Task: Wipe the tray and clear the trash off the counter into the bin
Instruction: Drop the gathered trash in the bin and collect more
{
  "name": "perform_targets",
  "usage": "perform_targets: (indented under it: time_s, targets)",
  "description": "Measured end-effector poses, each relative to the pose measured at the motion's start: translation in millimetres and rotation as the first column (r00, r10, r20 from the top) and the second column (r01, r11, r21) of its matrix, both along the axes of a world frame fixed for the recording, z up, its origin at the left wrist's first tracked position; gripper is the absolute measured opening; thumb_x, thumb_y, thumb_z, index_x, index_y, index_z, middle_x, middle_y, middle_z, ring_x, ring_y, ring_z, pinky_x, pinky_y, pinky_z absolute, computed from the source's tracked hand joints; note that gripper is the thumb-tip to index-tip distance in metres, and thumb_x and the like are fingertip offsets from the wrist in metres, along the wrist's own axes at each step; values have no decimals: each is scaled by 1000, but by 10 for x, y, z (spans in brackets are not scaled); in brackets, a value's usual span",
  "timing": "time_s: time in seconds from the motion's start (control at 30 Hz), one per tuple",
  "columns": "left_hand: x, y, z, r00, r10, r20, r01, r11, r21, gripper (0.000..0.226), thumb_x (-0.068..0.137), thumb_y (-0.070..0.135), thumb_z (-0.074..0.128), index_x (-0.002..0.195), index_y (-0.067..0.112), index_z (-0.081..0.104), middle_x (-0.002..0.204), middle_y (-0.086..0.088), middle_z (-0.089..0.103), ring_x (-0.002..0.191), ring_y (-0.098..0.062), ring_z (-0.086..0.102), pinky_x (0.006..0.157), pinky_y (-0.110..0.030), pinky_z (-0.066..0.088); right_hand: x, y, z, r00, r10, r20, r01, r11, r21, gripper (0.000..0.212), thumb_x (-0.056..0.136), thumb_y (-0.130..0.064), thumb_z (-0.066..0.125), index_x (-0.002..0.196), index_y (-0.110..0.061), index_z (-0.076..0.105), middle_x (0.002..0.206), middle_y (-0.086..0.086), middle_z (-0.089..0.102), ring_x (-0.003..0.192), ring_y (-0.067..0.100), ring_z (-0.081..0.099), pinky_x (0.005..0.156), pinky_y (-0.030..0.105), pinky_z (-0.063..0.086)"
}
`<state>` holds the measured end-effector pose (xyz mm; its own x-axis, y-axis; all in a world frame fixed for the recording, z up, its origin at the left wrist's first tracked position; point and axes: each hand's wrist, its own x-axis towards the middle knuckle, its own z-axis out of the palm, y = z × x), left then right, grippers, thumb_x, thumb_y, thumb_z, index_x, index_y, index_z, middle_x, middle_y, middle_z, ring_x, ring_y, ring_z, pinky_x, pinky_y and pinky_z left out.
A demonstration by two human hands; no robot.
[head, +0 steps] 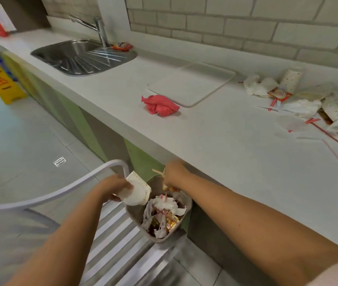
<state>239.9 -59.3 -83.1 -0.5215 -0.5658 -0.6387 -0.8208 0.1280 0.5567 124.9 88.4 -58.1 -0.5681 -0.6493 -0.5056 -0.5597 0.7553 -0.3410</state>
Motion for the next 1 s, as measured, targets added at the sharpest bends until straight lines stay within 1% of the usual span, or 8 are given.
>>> perform_targets:
  time_s: [0.1,0.27,0.4,0.47,0.57,0.7,0.87,1.0]
  targets:
    - [-25,92,-165,1000,-18,23,19,1000,-21,35,90,10,55,122,-3,50,116,-21,54,96,-32,54,62,-32,54,23,-49,-141,999,-20,48,18,999,33,10,92,-10,53,90,-4,60,70,2,51,57,14,49,49,22,40]
    - [-128,274,-323,992,-89,92,90,996,-9,34,90,13,57,121,-1,51,102,-17,58,74,-24,58,67,-36,56,-11,-46,-117,1000,-10,3,10,998,68,34,95,-10,47,128,-2,50,126,14,57,103,25,58,87,32,50]
    - [-217,328,-286,970,-197,143,204,978,-35,37,89,24,58,115,-2,60,104,-19,67,77,-26,61,67,-35,56,-67,19,11,999,44,-22,-43,998,43,37,95,-12,47,131,-4,51,131,13,56,117,28,56,95,32,48]
    - [-296,331,-199,955,-269,123,279,958,-64,37,90,27,56,114,-2,59,111,-19,65,92,-29,64,78,-39,57,-76,68,126,999,50,-15,-50,999,13,36,96,-14,46,130,-4,52,131,12,55,117,27,56,96,32,47]
    - [-459,357,17,925,-376,65,380,920,-92,28,94,19,50,110,-2,58,100,-14,64,91,-26,64,86,-39,55,-116,154,297,999,4,45,-2,999,-34,30,96,-10,45,122,0,55,118,20,63,90,28,66,74,31,54]
    - [-727,471,355,898,-440,-34,436,896,-87,13,94,15,52,98,6,59,79,-5,65,63,-14,61,54,-21,49,-211,300,511,998,-47,51,51,996,-75,24,95,-9,46,114,1,58,96,21,71,62,23,62,51,25,48]
    - [-992,745,771,813,-576,-88,564,815,-134,15,93,17,53,82,11,62,66,-1,63,54,-9,57,48,-17,41,-377,506,742,994,-105,-22,102,990,-101,25,95,-22,52,107,-3,63,69,5,64,51,10,51,50,20,39]
    - [-1228,1007,955,763,-619,-187,578,783,-232,19,92,17,52,75,13,60,63,0,60,53,-10,52,50,-20,36,-537,768,844,965,-257,-60,243,954,-173,19,93,-22,53,100,-9,65,60,0,56,61,14,56,66,26,47]
